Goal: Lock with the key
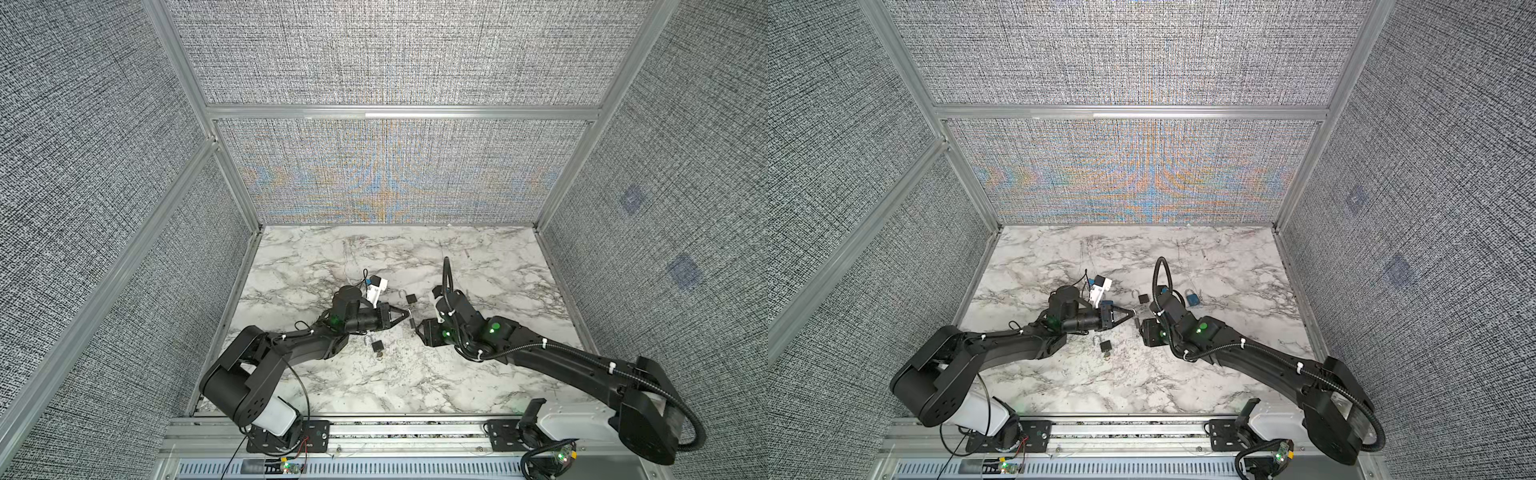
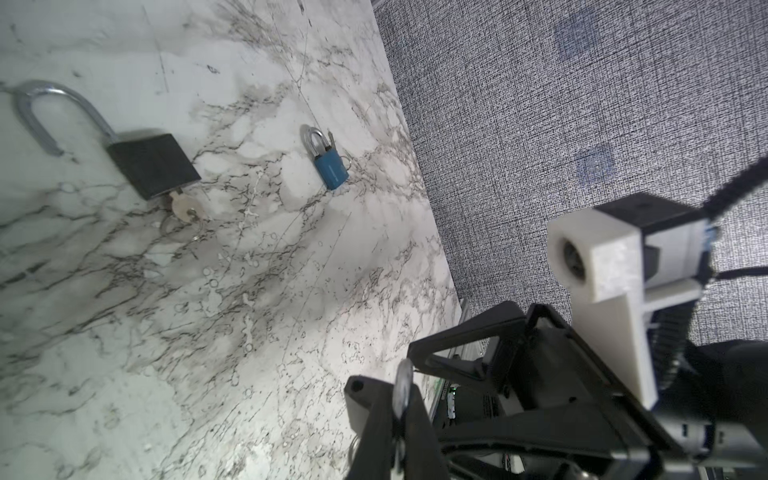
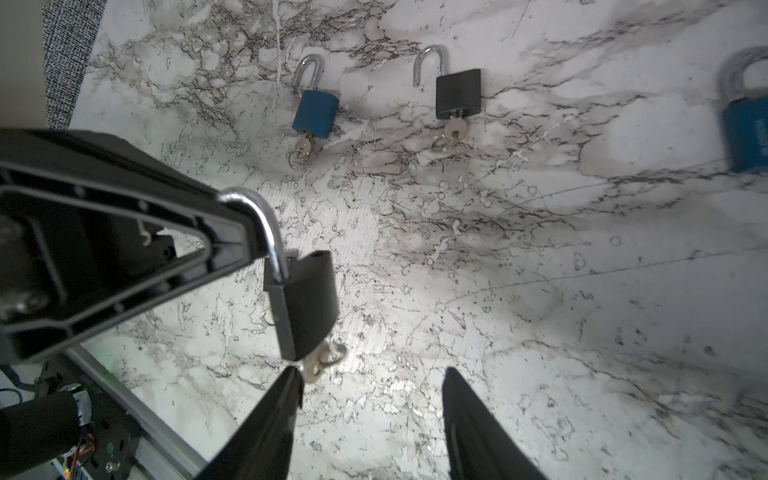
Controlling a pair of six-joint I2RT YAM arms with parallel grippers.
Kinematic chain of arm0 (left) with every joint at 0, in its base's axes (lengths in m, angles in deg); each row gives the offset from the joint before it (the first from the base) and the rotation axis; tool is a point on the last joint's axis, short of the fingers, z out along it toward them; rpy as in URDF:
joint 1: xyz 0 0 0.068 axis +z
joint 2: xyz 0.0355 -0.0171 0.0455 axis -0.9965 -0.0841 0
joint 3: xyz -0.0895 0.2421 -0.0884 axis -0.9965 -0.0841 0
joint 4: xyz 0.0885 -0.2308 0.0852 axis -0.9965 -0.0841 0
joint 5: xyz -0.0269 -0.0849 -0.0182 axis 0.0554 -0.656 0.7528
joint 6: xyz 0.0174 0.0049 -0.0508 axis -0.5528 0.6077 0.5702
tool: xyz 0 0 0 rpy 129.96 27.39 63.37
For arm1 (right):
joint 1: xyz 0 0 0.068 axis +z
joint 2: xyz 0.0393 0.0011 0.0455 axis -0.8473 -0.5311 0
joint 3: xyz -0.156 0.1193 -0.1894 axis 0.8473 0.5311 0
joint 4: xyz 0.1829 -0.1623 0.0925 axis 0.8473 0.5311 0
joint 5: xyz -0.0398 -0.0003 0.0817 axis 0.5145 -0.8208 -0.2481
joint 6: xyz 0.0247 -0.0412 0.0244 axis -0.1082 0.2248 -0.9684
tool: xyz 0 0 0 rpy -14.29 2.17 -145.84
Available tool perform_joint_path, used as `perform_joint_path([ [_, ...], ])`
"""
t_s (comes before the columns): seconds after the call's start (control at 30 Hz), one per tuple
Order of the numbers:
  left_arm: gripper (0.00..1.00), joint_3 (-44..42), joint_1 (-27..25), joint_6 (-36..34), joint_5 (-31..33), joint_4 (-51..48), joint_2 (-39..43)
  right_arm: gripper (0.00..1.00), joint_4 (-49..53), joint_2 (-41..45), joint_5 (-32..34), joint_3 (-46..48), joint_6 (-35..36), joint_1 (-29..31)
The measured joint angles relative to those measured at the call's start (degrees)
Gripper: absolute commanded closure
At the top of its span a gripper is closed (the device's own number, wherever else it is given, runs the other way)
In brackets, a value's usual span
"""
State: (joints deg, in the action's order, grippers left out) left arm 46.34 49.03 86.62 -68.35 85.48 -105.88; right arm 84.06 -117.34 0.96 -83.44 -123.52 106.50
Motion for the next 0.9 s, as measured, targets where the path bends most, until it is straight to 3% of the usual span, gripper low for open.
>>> perform_joint_path([
  [0.2,1.00,0.8,-1.0,1.0,5.9,-3.7,4.2,0.47,-6.2,3.2,0.3,4.2,1.3,0.9],
  [0.4,1.00,1.5,-1.6,1.3,9.8,-6.7,6.8,0.51,-10.4,1.2,1.8,2.5,3.0,1.3],
  [0.9,1.00,2.7,-2.0,1.1,12.9,-10.1,9.7,0.69,-14.9,-4.0,3.0,-1.2,5.4,1.7],
])
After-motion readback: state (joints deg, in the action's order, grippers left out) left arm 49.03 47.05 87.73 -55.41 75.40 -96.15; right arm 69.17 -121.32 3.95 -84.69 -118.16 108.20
